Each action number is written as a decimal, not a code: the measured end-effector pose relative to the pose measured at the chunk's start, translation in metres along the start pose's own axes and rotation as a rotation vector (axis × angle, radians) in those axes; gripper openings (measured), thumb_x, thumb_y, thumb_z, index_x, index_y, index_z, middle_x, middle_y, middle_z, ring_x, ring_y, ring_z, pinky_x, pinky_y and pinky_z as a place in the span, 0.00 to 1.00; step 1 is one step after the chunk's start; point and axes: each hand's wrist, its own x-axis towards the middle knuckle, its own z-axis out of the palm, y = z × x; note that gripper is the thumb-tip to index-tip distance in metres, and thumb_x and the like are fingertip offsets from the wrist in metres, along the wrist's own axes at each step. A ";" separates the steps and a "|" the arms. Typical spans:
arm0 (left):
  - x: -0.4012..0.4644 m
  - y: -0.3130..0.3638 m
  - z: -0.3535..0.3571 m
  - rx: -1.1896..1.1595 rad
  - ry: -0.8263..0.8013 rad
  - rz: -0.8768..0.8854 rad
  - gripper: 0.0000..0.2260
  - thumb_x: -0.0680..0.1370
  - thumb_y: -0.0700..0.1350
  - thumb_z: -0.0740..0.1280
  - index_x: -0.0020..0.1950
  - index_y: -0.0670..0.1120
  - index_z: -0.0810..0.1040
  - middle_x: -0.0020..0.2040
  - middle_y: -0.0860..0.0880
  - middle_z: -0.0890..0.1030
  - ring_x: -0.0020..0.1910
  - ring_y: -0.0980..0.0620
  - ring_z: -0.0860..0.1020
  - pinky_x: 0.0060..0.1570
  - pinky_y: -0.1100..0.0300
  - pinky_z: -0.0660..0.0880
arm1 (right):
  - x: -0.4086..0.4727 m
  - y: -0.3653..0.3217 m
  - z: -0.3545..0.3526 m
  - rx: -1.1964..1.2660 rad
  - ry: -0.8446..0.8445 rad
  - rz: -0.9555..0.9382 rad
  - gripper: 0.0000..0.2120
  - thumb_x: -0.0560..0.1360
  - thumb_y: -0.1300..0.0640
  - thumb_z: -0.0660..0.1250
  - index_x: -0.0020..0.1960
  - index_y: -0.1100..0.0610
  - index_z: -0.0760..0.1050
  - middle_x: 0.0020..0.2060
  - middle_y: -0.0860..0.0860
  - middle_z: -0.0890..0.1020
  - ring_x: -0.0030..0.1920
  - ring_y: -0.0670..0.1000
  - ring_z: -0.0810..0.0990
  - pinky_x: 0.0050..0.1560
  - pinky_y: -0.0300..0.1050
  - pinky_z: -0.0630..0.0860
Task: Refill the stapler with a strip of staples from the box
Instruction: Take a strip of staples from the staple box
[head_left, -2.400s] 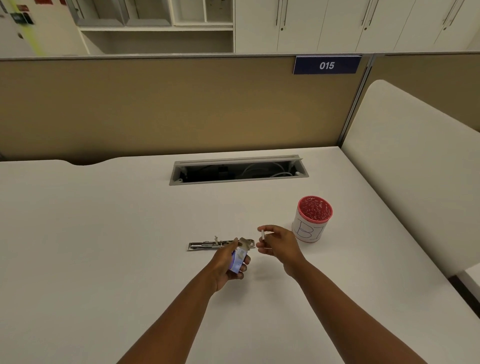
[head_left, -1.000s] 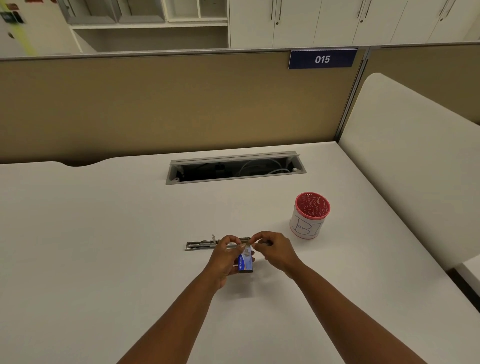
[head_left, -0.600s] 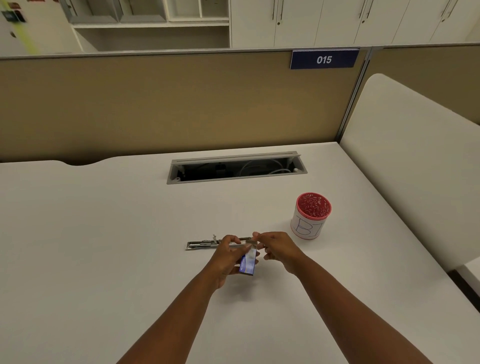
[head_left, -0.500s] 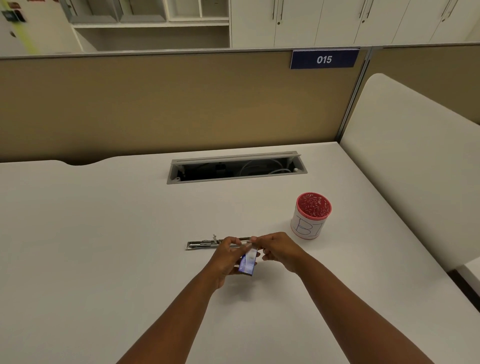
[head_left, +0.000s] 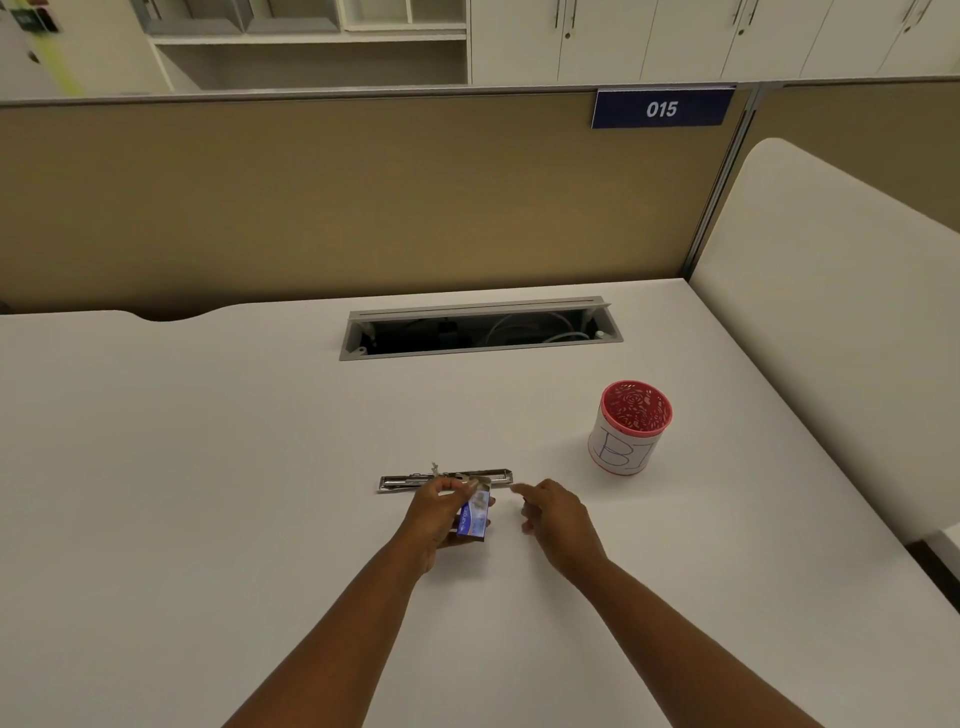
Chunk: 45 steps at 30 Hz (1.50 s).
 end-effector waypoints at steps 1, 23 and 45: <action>0.001 -0.001 -0.001 0.005 0.007 -0.001 0.06 0.76 0.46 0.65 0.43 0.45 0.72 0.45 0.42 0.82 0.32 0.51 0.81 0.25 0.64 0.79 | -0.002 0.000 0.001 -0.070 0.018 -0.044 0.22 0.75 0.66 0.58 0.67 0.53 0.67 0.49 0.55 0.78 0.47 0.54 0.79 0.45 0.39 0.73; -0.002 0.006 -0.004 0.024 -0.023 -0.007 0.06 0.76 0.46 0.66 0.40 0.47 0.77 0.34 0.49 0.82 0.25 0.56 0.80 0.24 0.66 0.77 | 0.011 -0.002 -0.018 0.661 0.175 0.278 0.05 0.71 0.62 0.69 0.46 0.61 0.81 0.38 0.54 0.82 0.34 0.48 0.77 0.31 0.28 0.73; 0.000 0.011 0.002 0.230 -0.119 0.082 0.16 0.66 0.37 0.76 0.53 0.41 0.80 0.42 0.46 0.81 0.36 0.55 0.80 0.26 0.69 0.77 | 0.017 -0.035 -0.042 0.927 -0.114 0.537 0.04 0.68 0.70 0.71 0.42 0.67 0.80 0.36 0.58 0.81 0.33 0.52 0.80 0.27 0.35 0.80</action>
